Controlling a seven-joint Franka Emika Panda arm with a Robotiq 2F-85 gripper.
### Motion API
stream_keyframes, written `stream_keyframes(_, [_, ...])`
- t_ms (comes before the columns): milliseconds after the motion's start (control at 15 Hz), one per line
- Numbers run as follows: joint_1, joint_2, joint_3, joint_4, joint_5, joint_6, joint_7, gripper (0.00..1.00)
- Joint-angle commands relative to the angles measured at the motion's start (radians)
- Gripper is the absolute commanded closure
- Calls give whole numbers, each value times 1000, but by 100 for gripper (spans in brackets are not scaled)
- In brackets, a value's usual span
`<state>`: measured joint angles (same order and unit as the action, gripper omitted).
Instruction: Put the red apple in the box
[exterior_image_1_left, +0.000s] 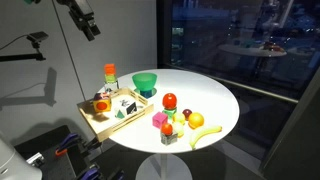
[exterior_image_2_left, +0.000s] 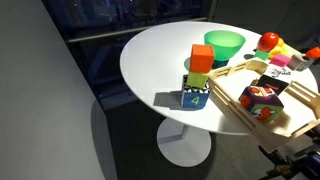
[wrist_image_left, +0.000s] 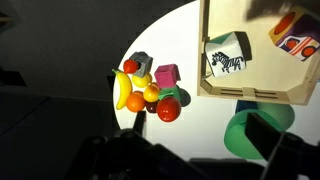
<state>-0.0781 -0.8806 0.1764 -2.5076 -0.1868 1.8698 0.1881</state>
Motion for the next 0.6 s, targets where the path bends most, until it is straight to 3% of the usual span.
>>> stream_keyframes(0, [19,3,-12,3,-13,-4,12,0])
stream_keyframes(533, [18,25,-17,14,-9,-5,12,0])
